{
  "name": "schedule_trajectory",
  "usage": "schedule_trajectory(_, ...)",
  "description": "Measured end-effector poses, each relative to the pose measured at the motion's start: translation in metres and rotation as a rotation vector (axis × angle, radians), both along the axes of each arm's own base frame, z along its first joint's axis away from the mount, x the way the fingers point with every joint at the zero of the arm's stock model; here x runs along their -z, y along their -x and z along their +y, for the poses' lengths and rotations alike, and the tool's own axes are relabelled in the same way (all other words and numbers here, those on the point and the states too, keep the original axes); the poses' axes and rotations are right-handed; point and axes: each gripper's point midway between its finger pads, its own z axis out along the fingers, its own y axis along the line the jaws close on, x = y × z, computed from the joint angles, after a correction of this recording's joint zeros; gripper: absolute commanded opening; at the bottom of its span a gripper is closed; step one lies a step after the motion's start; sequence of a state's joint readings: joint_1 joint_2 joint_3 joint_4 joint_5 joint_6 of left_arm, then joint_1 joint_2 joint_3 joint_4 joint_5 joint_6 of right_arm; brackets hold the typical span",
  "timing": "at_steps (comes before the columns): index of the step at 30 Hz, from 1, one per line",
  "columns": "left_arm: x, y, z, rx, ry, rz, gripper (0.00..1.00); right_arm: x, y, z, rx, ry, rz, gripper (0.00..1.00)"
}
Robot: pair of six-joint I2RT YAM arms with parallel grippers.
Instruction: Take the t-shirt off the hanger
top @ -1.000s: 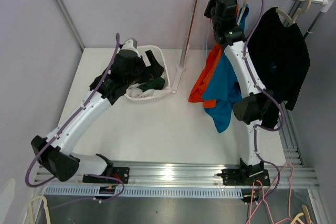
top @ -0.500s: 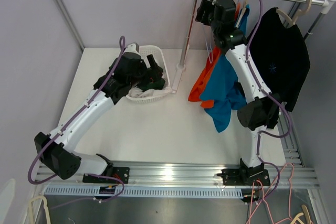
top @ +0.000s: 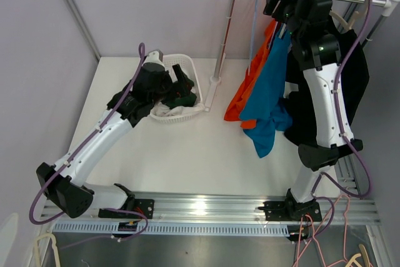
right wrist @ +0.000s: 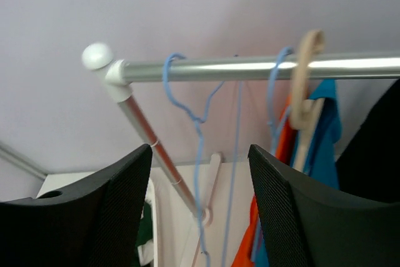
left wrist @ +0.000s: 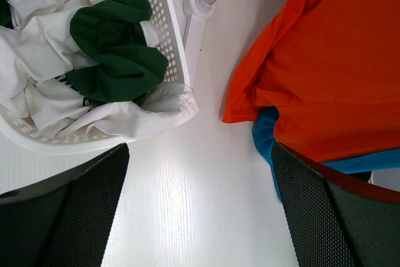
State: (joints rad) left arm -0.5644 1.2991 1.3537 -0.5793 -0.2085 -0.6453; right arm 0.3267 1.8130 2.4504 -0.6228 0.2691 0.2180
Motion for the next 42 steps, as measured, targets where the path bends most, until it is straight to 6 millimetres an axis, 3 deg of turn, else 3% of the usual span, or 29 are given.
schedule_trajectory(3,0.000,0.001,-0.001,0.004,-0.001,0.000,1.00,-0.002,0.000,-0.021,0.044,-0.009,0.004,0.65)
schedule_trajectory(7,0.000,0.002,-0.002,0.006,-0.002,-0.001,1.00,0.017,-0.013,-0.036,0.069,-0.012,0.057,0.64)
schedule_trajectory(16,-0.005,0.002,0.002,-0.006,-0.012,-0.021,0.99,0.066,-0.047,-0.038,0.046,-0.030,0.171,0.63)
schedule_trajectory(28,-0.005,0.001,0.001,-0.002,-0.015,-0.029,1.00,0.075,-0.067,-0.044,0.061,-0.038,0.160,0.59)
schedule_trajectory(34,-0.003,0.000,0.002,0.005,-0.028,-0.033,1.00,0.085,-0.086,-0.046,0.083,-0.018,0.147,0.51)
schedule_trajectory(37,-0.003,0.000,0.002,0.010,-0.034,-0.037,1.00,0.086,-0.089,-0.049,0.101,-0.008,0.141,0.40)
schedule_trajectory(41,-0.003,0.000,0.001,0.012,-0.036,-0.040,1.00,0.087,-0.089,-0.052,0.124,0.008,0.143,0.36)
schedule_trajectory(42,-0.003,-0.001,0.001,0.012,-0.037,-0.040,1.00,0.087,-0.089,-0.052,0.128,0.014,0.143,0.28)
